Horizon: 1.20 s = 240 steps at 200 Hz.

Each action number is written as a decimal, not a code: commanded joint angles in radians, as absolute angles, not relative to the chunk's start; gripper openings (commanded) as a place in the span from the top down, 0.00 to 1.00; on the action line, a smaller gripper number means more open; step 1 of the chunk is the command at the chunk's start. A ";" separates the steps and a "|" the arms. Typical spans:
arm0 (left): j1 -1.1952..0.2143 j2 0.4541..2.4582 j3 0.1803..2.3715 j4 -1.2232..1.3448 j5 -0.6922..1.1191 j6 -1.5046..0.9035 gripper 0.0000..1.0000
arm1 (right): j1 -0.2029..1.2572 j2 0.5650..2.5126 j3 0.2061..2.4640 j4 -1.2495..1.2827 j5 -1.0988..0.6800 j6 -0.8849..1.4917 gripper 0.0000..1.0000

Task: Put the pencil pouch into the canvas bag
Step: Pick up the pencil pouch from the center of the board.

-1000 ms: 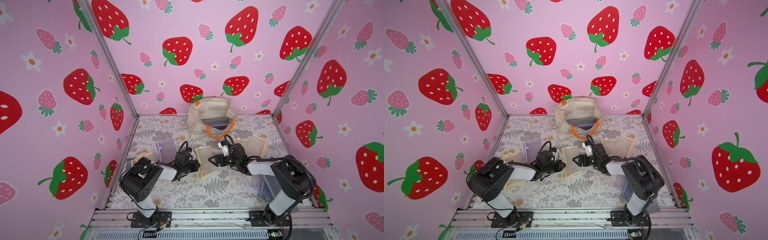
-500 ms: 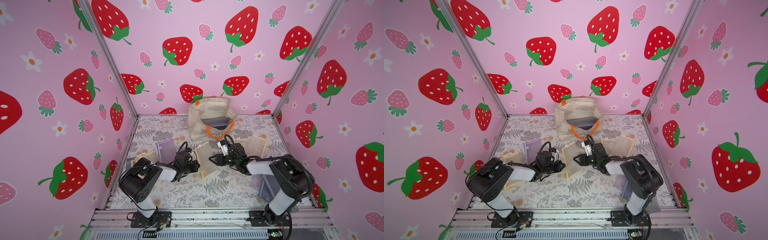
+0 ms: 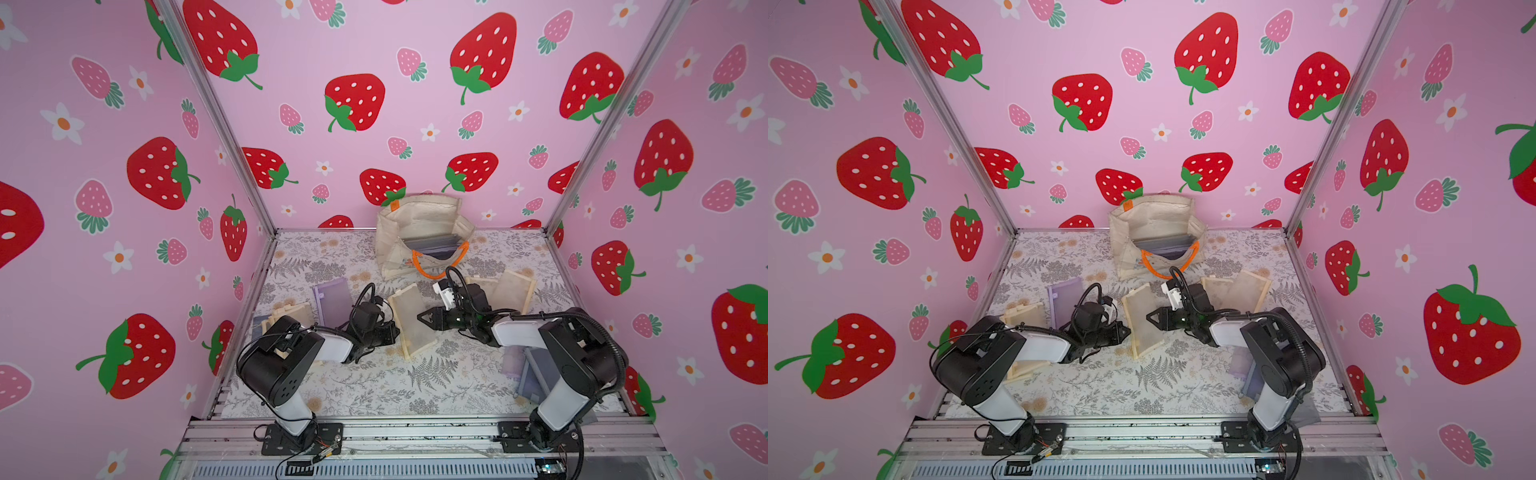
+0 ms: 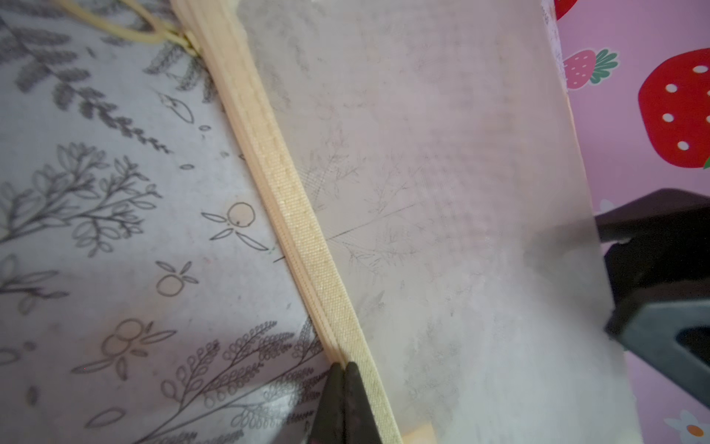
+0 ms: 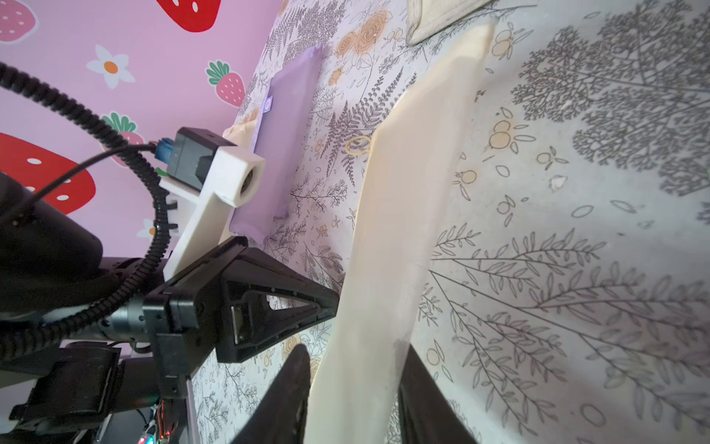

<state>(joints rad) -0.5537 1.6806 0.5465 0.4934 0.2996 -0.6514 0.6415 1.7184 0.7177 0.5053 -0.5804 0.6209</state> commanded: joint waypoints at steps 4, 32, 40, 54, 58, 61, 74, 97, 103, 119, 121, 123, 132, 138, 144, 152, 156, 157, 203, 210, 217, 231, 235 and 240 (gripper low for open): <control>-0.560 1.677 0.516 0.403 0.302 -0.640 1.00 | 0.645 1.748 0.772 0.424 -0.560 0.579 0.72; -0.561 1.638 0.503 0.393 0.299 -0.632 1.00 | 0.646 1.751 0.802 0.364 -0.571 0.549 0.88; -0.561 1.618 0.498 0.386 0.297 -0.631 1.00 | 0.647 1.736 0.805 0.338 -0.572 0.533 0.92; -0.561 1.574 0.490 0.361 0.293 -0.621 1.00 | 0.649 1.689 0.803 0.277 -0.569 0.492 0.99; -0.561 1.559 0.488 0.352 0.290 -0.618 1.00 | 0.650 1.671 0.803 0.257 -0.566 0.478 1.00; -0.560 1.548 0.487 0.345 0.289 -0.615 1.00 | 0.650 1.658 0.803 0.239 -0.563 0.467 1.00; -0.561 1.493 0.483 0.308 0.284 -0.603 1.00 | 0.660 1.595 0.812 0.148 -0.541 0.409 1.00; -0.564 1.390 0.485 0.215 0.278 -0.580 0.77 | 0.694 1.487 0.854 -0.028 -0.485 0.289 1.00; -0.564 1.360 0.488 0.186 0.278 -0.576 0.71 | 0.708 1.461 0.866 -0.068 -0.472 0.255 1.00; -0.565 1.271 0.494 0.109 0.277 -0.569 0.56 | 0.739 1.384 0.897 -0.147 -0.448 0.168 1.00; -0.565 1.259 0.494 0.101 0.277 -0.569 0.55 | 0.741 1.375 0.902 -0.156 -0.446 0.153 1.00; -0.565 1.247 0.494 0.090 0.277 -0.569 0.53 | 0.744 1.365 0.906 -0.166 -0.444 0.142 1.00; -0.567 1.192 0.495 0.046 0.267 -0.564 0.46 | 0.753 1.330 0.930 -0.207 -0.445 0.079 1.00; -0.567 1.156 0.496 0.013 0.260 -0.560 0.43 | 0.757 1.312 0.949 -0.235 -0.451 0.037 1.00; -0.568 1.121 0.498 -0.015 0.250 -0.556 0.40 | 0.757 1.299 0.973 -0.263 -0.455 -0.001 1.00; -0.567 1.079 0.500 -0.049 0.239 -0.551 0.36 | 0.757 1.292 1.012 -0.310 -0.456 -0.047 1.00; -0.566 1.060 0.499 -0.063 0.231 -0.548 0.33 | 0.757 1.293 1.033 -0.333 -0.454 -0.071 1.00; -0.567 1.056 0.500 -0.064 0.230 -0.547 0.32 | 0.758 1.293 1.039 -0.341 -0.455 -0.077 1.00; -0.562 0.921 0.497 -0.150 0.173 -0.546 0.19 | 0.757 1.349 1.264 -0.552 -0.389 -0.263 1.00; -0.561 0.907 0.488 -0.149 0.158 -0.545 0.19 | 0.756 1.353 1.288 -0.573 -0.361 -0.286 1.00; -0.558 0.892 0.477 -0.146 0.145 -0.546 0.19 | 0.757 1.354 1.308 -0.585 -0.331 -0.307 1.00; -0.548 0.875 0.459 -0.137 0.148 -0.545 0.19 | 0.757 1.355 1.347 -0.603 -0.291 -0.353 1.00; -0.546 0.874 0.455 -0.137 0.153 -0.543 0.19 | 0.757 1.355 1.360 -0.609 -0.289 -0.367 1.00; -0.542 0.873 0.453 -0.140 0.157 -0.542 0.19 | 0.757 1.355 1.377 -0.615 -0.285 -0.380 1.00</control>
<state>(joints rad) -0.5575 0.8913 0.4763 -0.1078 0.1825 -0.5533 0.7570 1.3518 1.3033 -0.5053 -0.3580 -0.2245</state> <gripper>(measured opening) 0.809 0.049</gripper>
